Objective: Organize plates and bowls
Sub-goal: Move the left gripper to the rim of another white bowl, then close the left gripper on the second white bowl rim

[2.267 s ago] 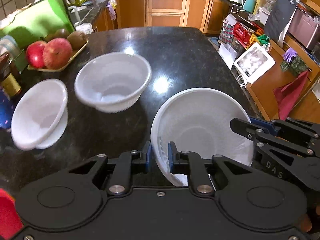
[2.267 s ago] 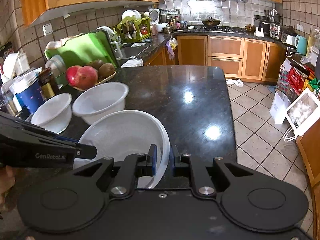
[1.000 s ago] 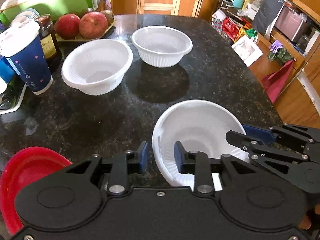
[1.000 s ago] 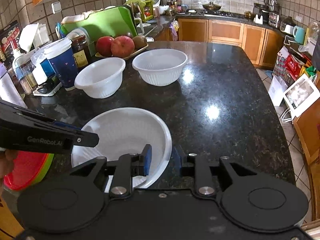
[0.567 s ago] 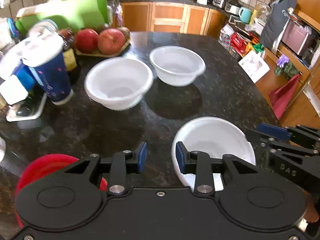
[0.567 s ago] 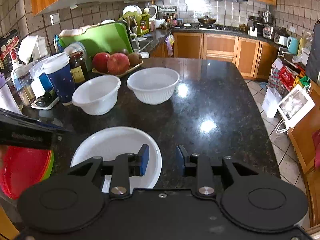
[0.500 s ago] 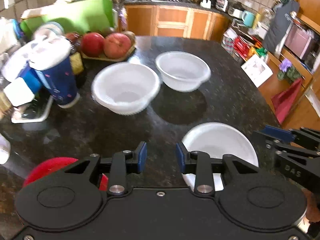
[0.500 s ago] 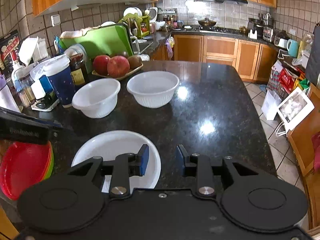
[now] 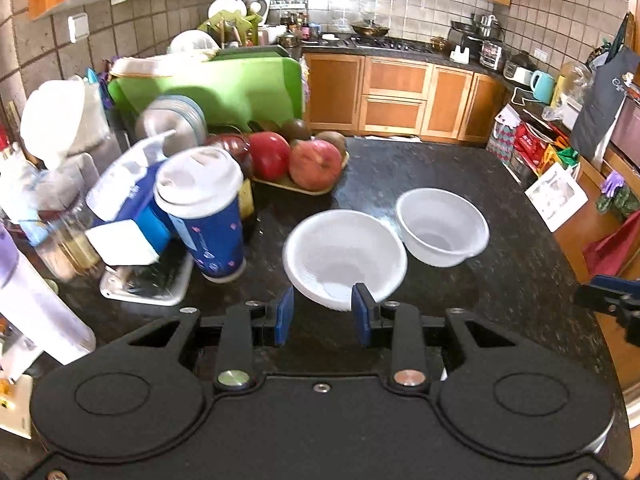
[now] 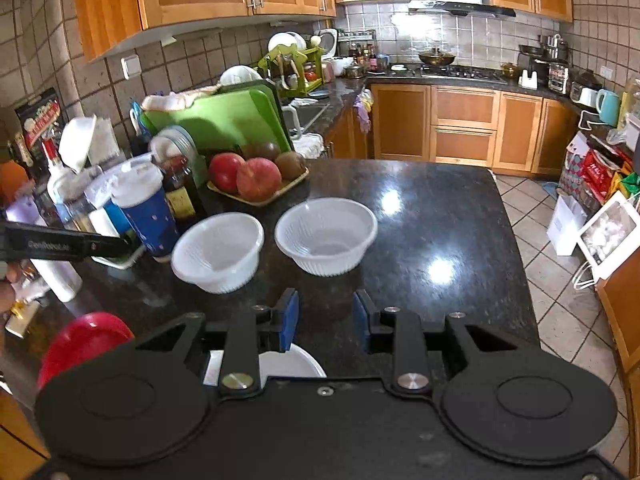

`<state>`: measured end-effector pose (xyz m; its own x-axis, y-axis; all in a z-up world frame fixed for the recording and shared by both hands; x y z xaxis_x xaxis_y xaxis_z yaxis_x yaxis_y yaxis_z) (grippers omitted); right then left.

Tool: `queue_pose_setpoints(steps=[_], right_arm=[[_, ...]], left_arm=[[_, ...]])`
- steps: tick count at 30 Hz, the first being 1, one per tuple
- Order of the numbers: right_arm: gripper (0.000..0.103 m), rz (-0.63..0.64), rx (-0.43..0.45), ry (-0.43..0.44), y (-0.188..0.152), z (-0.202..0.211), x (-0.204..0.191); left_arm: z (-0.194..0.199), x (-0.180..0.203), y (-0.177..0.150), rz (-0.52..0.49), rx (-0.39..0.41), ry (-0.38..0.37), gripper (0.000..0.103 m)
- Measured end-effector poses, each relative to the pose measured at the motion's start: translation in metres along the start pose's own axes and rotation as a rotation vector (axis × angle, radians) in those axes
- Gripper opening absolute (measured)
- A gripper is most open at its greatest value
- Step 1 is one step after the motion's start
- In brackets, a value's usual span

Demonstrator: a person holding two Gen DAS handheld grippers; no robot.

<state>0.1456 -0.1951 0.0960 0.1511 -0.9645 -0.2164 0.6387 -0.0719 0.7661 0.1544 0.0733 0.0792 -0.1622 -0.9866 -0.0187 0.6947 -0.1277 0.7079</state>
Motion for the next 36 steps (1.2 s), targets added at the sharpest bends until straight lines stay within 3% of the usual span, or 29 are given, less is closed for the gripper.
queue_pose_setpoints(steps=[7,13,19,26,36], right_arm=[[0.032,-0.014,-0.027,0.092,0.022,-0.008,-0.027],[0.032,-0.049,-0.089,0.11,0.034,-0.042,-0.057],[0.032,-0.156,-0.172,0.065,0.045,-0.09,-0.07],[0.032,-0.229,-0.205,-0.023,0.047,-0.132,-0.079],[0.032,-0.244,-0.237,-0.088,0.045,-0.164,-0.083]], left_arm=[[-0.013,-0.014,0.012,0.018,-0.043,-0.019,0.043],[-0.034,-0.023,0.023,-0.003,-0.09,-0.047,0.042],[-0.063,-0.027,0.033,-0.028,-0.13,-0.066,0.042],[-0.1,-0.03,0.042,-0.056,-0.181,-0.107,0.042],[-0.122,-0.033,0.044,-0.094,-0.194,-0.114,0.042]])
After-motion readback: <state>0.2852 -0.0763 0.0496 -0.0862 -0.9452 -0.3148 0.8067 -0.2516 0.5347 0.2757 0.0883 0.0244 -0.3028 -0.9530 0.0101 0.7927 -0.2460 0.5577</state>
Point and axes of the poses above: each gripper's, at about its wrist camera, not at the fingertips, and z roughly against the way its jaws point, x to its right, y to its top, the point moved 1 cm from there along -z, roughly the way its jaws point, and after that the axes turned 3 degrees about -z, right-handed, at the moved point
